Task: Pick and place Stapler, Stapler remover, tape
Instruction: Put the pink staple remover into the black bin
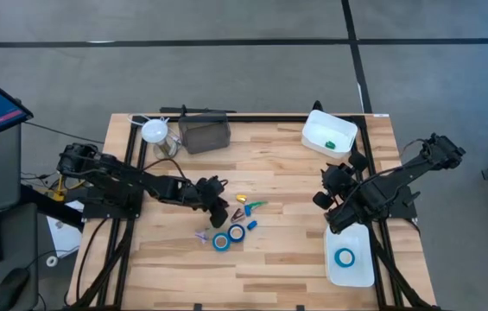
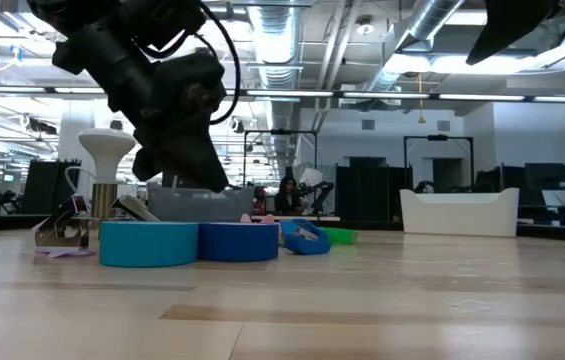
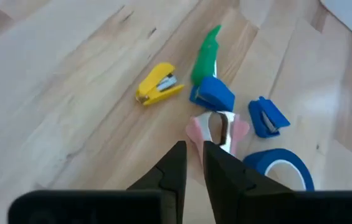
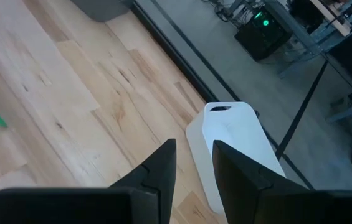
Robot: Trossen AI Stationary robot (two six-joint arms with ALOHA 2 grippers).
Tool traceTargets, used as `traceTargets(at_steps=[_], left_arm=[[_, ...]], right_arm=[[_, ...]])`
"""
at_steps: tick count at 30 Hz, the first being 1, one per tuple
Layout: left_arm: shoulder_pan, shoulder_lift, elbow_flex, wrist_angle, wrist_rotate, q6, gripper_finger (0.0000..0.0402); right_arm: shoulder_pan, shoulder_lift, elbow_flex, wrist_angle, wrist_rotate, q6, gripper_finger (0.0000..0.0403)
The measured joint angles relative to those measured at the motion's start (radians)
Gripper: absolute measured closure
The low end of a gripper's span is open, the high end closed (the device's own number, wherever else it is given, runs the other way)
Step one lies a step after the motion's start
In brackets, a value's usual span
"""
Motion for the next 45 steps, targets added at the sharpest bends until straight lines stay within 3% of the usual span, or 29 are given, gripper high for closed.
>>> traceTargets(at_steps=[8, 14, 21, 29, 33, 40, 45], left_arm=[[0.0, 0.0, 0.031, 0.025, 0.03, 0.001, 0.0315], [-0.001, 0.0, 0.127, 0.012, -0.005, 0.085, 0.0334], [-0.02, 0.025, 0.244, -0.197, -0.07, 0.087, 0.0396], [-0.029, 0.218, 0.462, -0.405, -0.085, 0.107, 0.04], [-0.019, 0.274, 0.506, -0.561, -0.106, 0.016, 0.04], [-0.021, 0.252, 0.506, -0.573, -0.072, -0.051, 0.0398], [-0.009, 0.238, 0.506, -0.581, 0.013, 0.039, 0.0391]], right_arm=[[-0.001, 0.0, 0.0, 0.0, 0.002, 0.0, 0.0306], [-0.001, 0.0, 0.0, 0.0, 0.004, 0.0, 0.0306], [-0.001, 0.0, 0.0, -0.002, 0.004, 0.001, 0.0306], [-0.001, 0.0, 0.0, -0.004, 0.005, 0.002, 0.0306], [-0.001, 0.0, 0.0, -0.004, 0.001, 0.003, 0.0306], [-0.001, 0.0, 0.0, -0.004, 0.001, 0.003, 0.0306], [-0.001, 0.0, 0.0, -0.004, 0.002, 0.003, 0.0306]])
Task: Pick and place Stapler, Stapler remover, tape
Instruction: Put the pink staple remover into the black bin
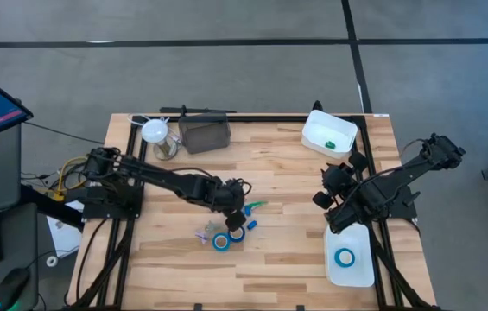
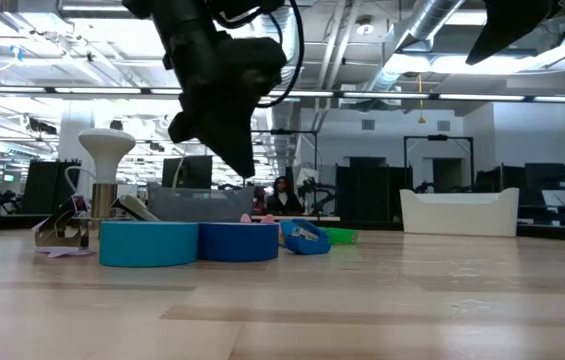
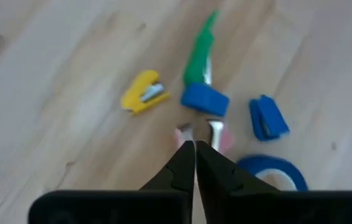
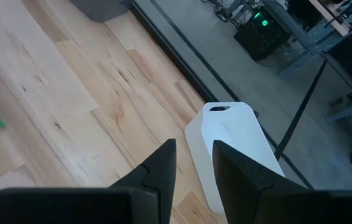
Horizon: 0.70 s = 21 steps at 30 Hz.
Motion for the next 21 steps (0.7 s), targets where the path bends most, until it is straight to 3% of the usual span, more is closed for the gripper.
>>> traceTargets(at_steps=[14, 21], left_arm=[[0.031, 0.023, -0.048, 0.022, 0.039, -0.043, 0.0268], [0.03, 0.042, -0.049, 0.064, 0.041, -0.07, 0.0243]], right_arm=[[0.0, 0.0, 0.0, 0.0, -0.002, 0.004, 0.0306], [0.0, 0.0, 0.0, 0.0, -0.002, 0.005, 0.0306]])
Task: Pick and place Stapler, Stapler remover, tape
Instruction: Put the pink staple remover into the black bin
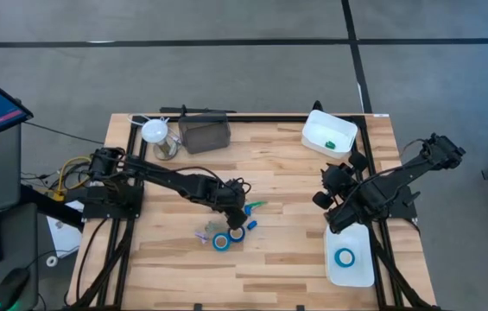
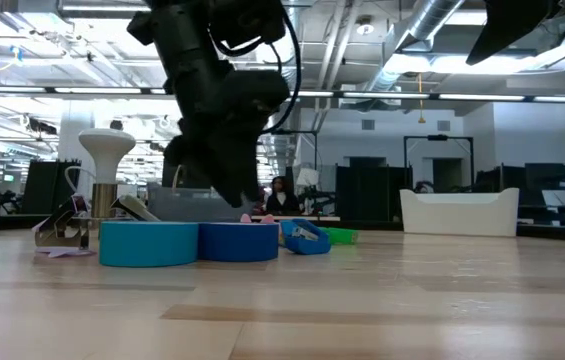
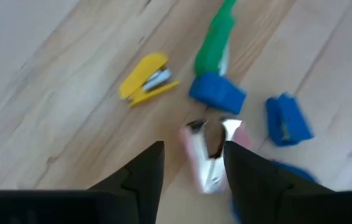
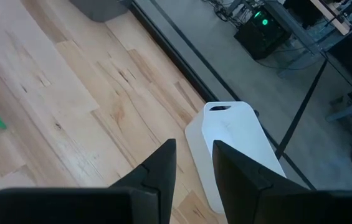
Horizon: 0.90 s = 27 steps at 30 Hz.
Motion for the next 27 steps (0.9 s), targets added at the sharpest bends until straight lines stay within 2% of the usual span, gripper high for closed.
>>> traceTargets(at_steps=[15, 27], left_arm=[[0.0, -0.001, -0.089, 0.146, 0.016, -0.049, 0.0244], [0.0, 0.009, -0.09, 0.173, 0.016, -0.049, 0.0243]], right_arm=[[0.001, 0.0, 0.0, 0.0, 0.0, 0.003, 0.0306], [0.001, 0.0, 0.0, 0.0, 0.001, 0.003, 0.0306]])
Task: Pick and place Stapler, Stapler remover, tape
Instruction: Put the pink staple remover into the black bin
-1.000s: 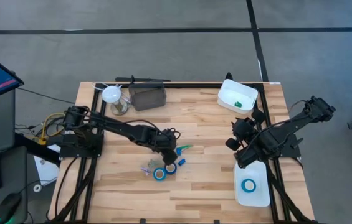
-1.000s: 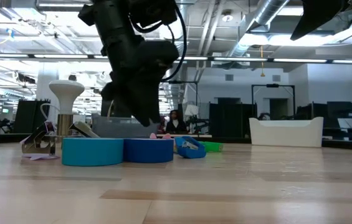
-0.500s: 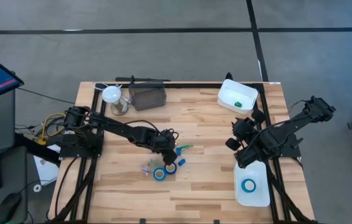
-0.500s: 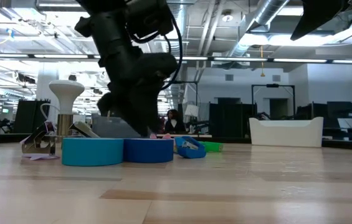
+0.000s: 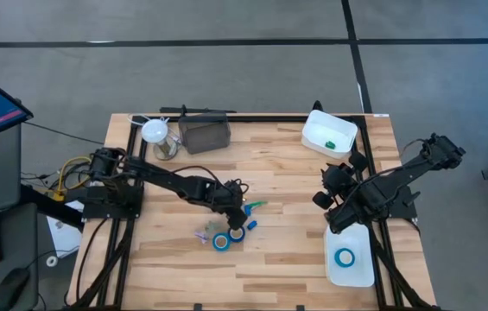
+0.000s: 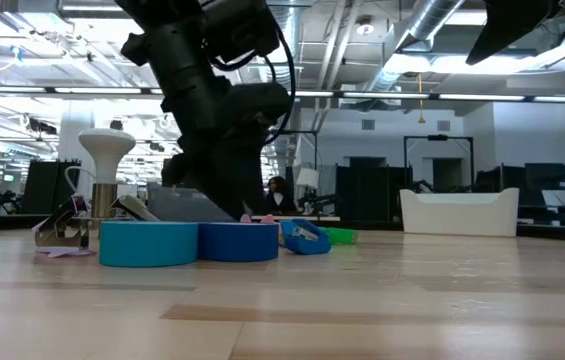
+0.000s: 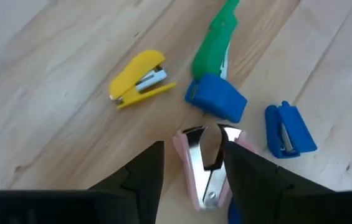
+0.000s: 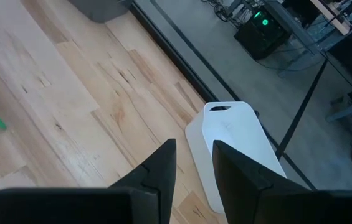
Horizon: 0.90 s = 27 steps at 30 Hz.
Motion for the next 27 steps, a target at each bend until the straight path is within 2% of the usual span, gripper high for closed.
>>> traceTargets(at_steps=[8, 16, 19, 25, 27], left_arm=[[0.0, 0.091, 0.006, 0.059, 0.028, -0.004, 0.0243], [-0.001, 0.089, 0.003, 0.069, 0.004, 0.005, 0.025], [0.0, 0.084, 0.001, 0.065, 0.001, 0.01, 0.0279], [-0.001, 0.084, 0.0, 0.066, -0.025, 0.047, 0.0368], [0.0, 0.08, 0.0, 0.068, -0.026, 0.07, 0.0378]], right_arm=[[0.0, 0.0, 0.0, -0.001, 0.001, 0.0, 0.0306], [0.0, 0.0, 0.0, -0.001, 0.0, 0.0, 0.0306], [0.0, 0.0, 0.0, -0.001, 0.001, 0.0, 0.0306], [0.0, 0.0, 0.0, -0.001, 0.003, -0.003, 0.0306], [0.0, 0.0, 0.0, -0.001, 0.003, -0.003, 0.0306]])
